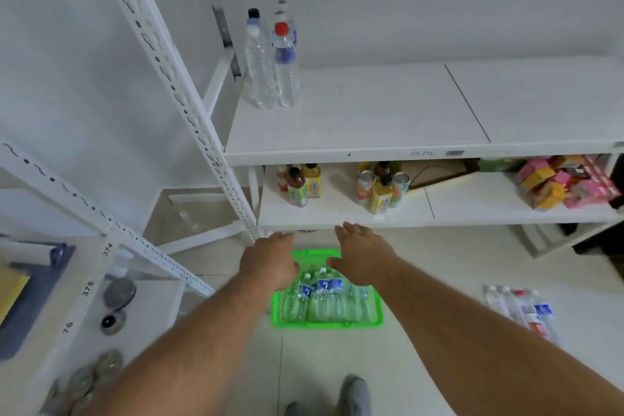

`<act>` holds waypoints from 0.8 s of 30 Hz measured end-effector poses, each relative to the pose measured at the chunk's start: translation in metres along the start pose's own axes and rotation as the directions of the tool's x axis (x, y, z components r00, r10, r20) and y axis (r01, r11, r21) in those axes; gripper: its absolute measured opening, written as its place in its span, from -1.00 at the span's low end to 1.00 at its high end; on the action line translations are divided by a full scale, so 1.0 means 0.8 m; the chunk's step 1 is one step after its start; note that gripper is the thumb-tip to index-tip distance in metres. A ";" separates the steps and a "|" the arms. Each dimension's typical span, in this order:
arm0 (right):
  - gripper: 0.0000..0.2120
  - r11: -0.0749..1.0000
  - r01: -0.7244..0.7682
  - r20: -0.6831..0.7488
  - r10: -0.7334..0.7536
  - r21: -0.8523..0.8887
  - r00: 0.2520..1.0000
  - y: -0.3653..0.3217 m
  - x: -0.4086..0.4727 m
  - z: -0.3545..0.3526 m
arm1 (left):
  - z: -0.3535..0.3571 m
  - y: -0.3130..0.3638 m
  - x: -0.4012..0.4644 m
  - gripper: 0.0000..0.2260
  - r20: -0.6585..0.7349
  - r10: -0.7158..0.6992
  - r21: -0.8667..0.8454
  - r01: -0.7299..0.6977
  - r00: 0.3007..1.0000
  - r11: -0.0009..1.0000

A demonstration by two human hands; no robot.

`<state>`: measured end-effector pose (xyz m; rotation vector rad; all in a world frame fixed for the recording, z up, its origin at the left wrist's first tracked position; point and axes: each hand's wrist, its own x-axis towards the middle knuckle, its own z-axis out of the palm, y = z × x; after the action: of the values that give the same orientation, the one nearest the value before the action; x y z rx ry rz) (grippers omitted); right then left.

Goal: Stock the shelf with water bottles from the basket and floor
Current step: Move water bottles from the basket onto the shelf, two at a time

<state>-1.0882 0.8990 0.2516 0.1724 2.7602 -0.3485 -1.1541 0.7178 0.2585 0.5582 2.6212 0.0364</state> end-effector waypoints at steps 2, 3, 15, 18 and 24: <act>-0.27 0.999 -0.034 0.047 0.033 0.004 0.998 -0.001 -0.011 0.020 | 0.021 -0.005 -0.008 -0.38 0.037 0.001 -0.003 -0.001 0.999 1.000; -0.27 0.999 -0.047 0.070 0.047 0.001 0.996 -0.003 -0.016 0.029 | 0.031 -0.009 -0.012 -0.40 0.056 0.007 -0.002 -0.007 0.998 1.000; -0.27 0.984 -0.179 0.202 0.174 0.005 0.964 -0.027 -0.044 0.096 | 0.105 -0.041 -0.033 -0.40 0.179 0.064 -0.074 -0.052 0.982 0.996; -0.27 0.979 -0.201 0.229 0.190 0.027 0.955 -0.020 -0.041 0.105 | 0.108 -0.041 -0.022 -0.39 0.216 0.056 -0.091 -0.037 0.975 0.995; -0.30 0.972 -0.222 0.280 0.195 0.069 0.940 0.025 -0.012 0.115 | 0.118 -0.018 0.020 -0.40 0.273 0.006 -0.117 0.027 0.962 0.993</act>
<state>-1.0455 0.8936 0.1669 0.4087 2.4269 -0.4192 -1.1309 0.7047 0.1657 0.4707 2.3351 0.1052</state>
